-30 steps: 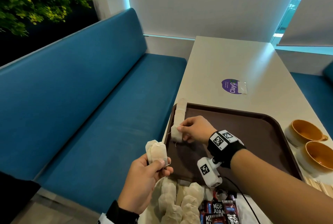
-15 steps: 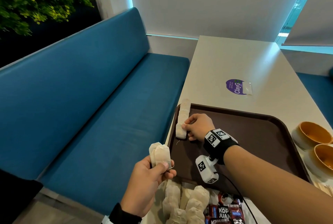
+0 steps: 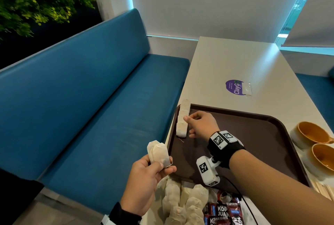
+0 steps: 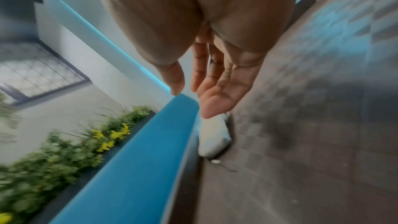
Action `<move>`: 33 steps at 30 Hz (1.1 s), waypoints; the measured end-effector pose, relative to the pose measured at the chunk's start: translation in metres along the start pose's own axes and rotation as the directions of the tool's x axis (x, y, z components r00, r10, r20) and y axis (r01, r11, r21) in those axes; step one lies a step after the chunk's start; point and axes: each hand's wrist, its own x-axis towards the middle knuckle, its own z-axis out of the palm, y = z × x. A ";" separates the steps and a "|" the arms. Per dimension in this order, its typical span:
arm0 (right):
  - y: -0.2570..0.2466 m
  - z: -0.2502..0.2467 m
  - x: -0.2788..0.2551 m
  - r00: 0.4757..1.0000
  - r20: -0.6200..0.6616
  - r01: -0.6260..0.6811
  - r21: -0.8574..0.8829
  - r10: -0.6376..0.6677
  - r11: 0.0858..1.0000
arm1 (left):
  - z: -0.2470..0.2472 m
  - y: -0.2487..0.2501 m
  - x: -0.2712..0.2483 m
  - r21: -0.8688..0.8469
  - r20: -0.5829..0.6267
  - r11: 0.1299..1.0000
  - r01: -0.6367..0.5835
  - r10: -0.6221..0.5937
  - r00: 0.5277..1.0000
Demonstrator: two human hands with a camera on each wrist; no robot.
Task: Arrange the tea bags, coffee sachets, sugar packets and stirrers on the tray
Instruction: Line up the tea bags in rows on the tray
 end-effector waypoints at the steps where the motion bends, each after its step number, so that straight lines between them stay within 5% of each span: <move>1: -0.004 -0.002 -0.007 1.000 0.018 0.023 0.005 -0.023 1.000 | 0.001 0.000 -0.001 -0.001 0.008 1.000 -0.008 0.008 1.000; 12: -0.027 -0.025 -0.123 0.910 0.350 0.205 0.084 -0.221 0.975 | 0.018 0.002 -0.013 -0.011 0.155 0.999 -0.044 0.045 0.987; 18: -0.014 -0.030 -0.137 0.938 0.285 0.104 0.307 -0.196 0.946 | 0.019 -0.002 -0.014 0.031 0.154 0.997 -0.073 0.068 0.986; 29: -0.009 -0.036 -0.131 0.937 0.278 0.104 0.356 -0.212 0.928 | 0.019 -0.004 -0.010 0.041 0.097 0.994 -0.106 0.101 0.990; 33: -0.002 -0.036 -0.112 0.965 0.187 0.111 0.333 -0.181 0.936 | 0.015 -0.006 -0.007 0.004 0.017 0.996 -0.088 0.088 0.996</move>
